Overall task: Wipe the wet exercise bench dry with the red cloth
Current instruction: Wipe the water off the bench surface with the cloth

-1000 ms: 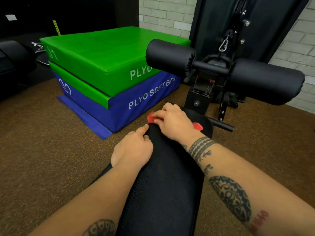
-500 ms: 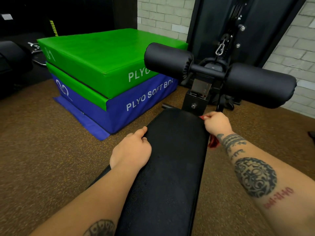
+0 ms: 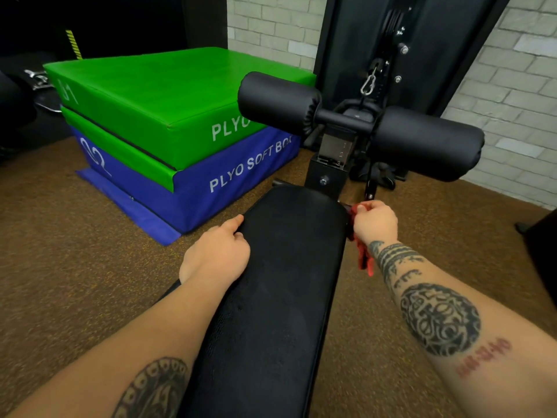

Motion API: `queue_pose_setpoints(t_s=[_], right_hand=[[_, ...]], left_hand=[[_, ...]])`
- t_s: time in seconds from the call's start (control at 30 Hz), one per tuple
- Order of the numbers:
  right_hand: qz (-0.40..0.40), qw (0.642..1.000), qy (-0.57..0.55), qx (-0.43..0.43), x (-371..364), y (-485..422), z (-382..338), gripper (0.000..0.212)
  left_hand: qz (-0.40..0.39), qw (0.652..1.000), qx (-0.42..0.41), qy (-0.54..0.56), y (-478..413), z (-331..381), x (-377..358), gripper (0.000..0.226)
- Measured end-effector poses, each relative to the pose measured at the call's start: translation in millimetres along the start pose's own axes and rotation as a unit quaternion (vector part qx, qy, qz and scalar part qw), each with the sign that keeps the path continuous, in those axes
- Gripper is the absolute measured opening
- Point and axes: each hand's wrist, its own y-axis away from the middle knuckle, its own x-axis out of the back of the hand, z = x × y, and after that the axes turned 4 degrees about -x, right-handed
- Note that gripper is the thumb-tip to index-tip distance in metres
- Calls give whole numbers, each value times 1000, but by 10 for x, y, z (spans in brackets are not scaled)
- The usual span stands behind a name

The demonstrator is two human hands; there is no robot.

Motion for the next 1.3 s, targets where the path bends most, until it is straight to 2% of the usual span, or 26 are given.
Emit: queue_pose_setpoints(t_s=[0.17,0.33,0.4,0.5,0.57,0.63,0.67,0.7,0.73,0.83,0.9,0.97,1.03,1.1,1.17,1.23,1.3], right_hand=[[17,996,-69,62,106,147,-359,24],[-7,983,-176,44,227,502,-649,14],[-32,979,-194,56,262,709,-722,13],[-123,961,-239,59,230,1062,-824,13],[-200,948,-234,80,197,1317,-926,14],[-274,928,-220,122,182,1545,-1068,15],[-302,916,-222,142,201,1667,-1160,15],[-318,907,-230,157,222,1753,-1249,16],[-324,899,-242,170,252,1818,-1338,16],[-299,894,-260,209,218,1951,-1564,13],[-278,899,-249,227,77,2112,-1674,11],[-280,899,-228,248,-147,2354,-1748,11],[-299,897,-209,251,-401,2592,-1773,18],[-333,894,-168,247,-605,2803,-1779,35],[-358,891,-131,245,-723,2961,-1779,53],[-373,883,-114,261,-794,3059,-1792,62],[-392,863,-88,305,-879,3122,-1802,69]], left_hand=[[14,1000,1,8,-13,-25,-22,52],[47,996,-18,74,45,-45,6,48],[74,988,-57,126,119,-70,35,41],[87,970,-68,218,228,-89,123,29],[30,935,-72,347,309,-42,249,29],[-39,873,-95,478,407,37,420,42],[-58,850,-110,512,460,50,532,45],[-63,841,-126,522,510,45,665,42],[-56,845,-138,513,556,20,817,36],[26,889,-125,440,674,-247,1357,7],[69,888,-82,446,713,-514,1685,12],[73,875,-54,476,766,-777,1929,15],[80,879,-42,468,808,-977,2071,10],[122,913,-30,387,810,-1159,2138,17],[161,955,-36,246,753,-1338,2150,18],[144,982,-38,120,747,-1415,2127,11],[118,989,-58,71,778,-1434,2073,9]])
